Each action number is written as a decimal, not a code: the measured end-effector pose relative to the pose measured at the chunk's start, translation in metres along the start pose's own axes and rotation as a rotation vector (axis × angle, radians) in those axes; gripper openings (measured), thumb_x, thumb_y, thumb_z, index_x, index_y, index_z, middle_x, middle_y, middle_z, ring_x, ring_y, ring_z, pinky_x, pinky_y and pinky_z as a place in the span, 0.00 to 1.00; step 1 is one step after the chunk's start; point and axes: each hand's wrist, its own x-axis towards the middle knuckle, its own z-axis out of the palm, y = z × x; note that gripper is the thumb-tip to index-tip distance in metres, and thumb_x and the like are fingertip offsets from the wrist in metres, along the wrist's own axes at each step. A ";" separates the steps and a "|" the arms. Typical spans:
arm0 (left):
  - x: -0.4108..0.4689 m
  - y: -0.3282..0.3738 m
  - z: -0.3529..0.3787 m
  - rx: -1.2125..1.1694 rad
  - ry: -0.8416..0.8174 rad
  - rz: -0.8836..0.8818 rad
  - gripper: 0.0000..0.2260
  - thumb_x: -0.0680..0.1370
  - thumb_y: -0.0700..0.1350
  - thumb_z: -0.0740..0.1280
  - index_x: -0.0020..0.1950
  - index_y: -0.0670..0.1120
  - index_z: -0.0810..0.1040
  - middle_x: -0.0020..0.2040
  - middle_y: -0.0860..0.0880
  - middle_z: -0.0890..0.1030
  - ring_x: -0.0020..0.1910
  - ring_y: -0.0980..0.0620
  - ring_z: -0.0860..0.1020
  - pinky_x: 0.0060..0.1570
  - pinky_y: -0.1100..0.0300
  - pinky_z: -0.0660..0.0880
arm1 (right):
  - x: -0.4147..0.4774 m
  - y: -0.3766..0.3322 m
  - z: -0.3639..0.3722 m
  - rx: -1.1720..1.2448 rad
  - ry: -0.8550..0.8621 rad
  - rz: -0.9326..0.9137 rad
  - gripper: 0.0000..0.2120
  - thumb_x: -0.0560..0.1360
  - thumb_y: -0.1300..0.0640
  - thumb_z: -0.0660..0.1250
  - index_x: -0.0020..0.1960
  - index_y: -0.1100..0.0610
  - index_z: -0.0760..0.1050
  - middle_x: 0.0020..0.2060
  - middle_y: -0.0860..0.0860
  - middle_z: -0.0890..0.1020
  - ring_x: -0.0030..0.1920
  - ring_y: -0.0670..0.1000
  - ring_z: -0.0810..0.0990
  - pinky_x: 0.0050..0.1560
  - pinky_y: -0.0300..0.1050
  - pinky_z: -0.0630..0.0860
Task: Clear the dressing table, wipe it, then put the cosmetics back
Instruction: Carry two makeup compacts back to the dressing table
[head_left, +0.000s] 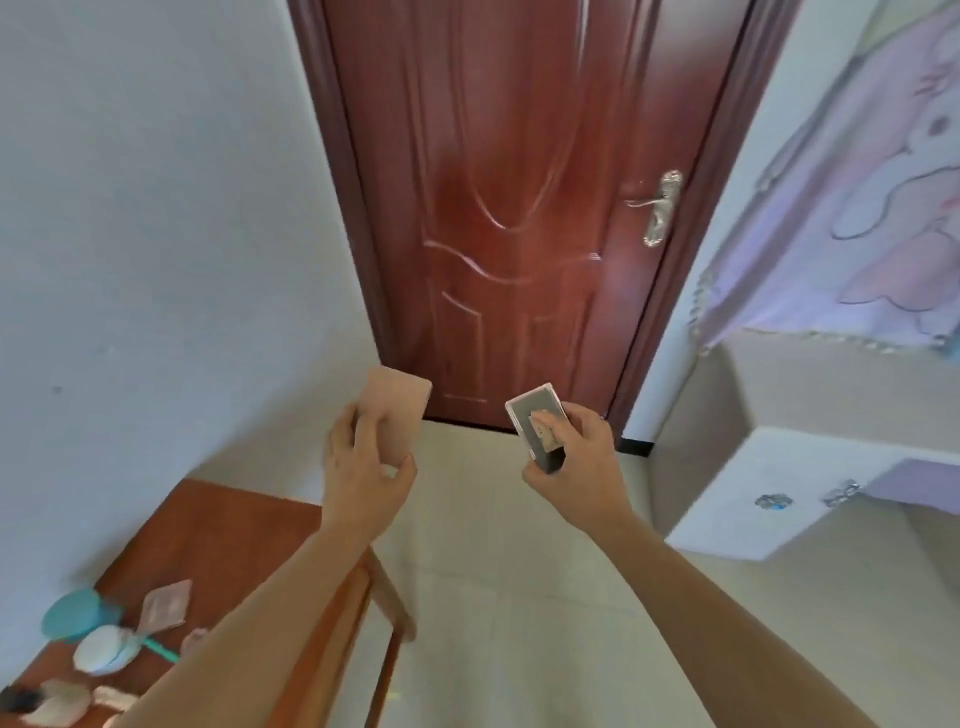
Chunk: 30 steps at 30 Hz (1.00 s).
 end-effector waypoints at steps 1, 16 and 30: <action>0.004 0.027 0.018 -0.016 -0.020 0.051 0.28 0.70 0.45 0.73 0.68 0.48 0.66 0.71 0.43 0.63 0.68 0.40 0.64 0.63 0.40 0.70 | -0.004 0.020 -0.022 -0.006 0.039 0.022 0.30 0.65 0.54 0.75 0.67 0.50 0.75 0.65 0.51 0.71 0.64 0.54 0.69 0.62 0.51 0.73; -0.013 0.405 0.272 -0.235 -0.249 0.444 0.26 0.69 0.46 0.75 0.64 0.51 0.70 0.70 0.47 0.66 0.66 0.44 0.67 0.61 0.44 0.72 | -0.063 0.298 -0.320 -0.098 0.423 0.339 0.28 0.64 0.58 0.75 0.64 0.47 0.77 0.65 0.53 0.70 0.62 0.55 0.71 0.55 0.50 0.78; 0.068 0.614 0.530 -0.385 -0.442 0.591 0.25 0.70 0.46 0.74 0.64 0.51 0.70 0.69 0.47 0.66 0.64 0.45 0.68 0.61 0.46 0.73 | 0.027 0.536 -0.449 -0.264 0.461 0.563 0.29 0.66 0.56 0.76 0.66 0.48 0.76 0.67 0.54 0.69 0.64 0.54 0.69 0.58 0.44 0.76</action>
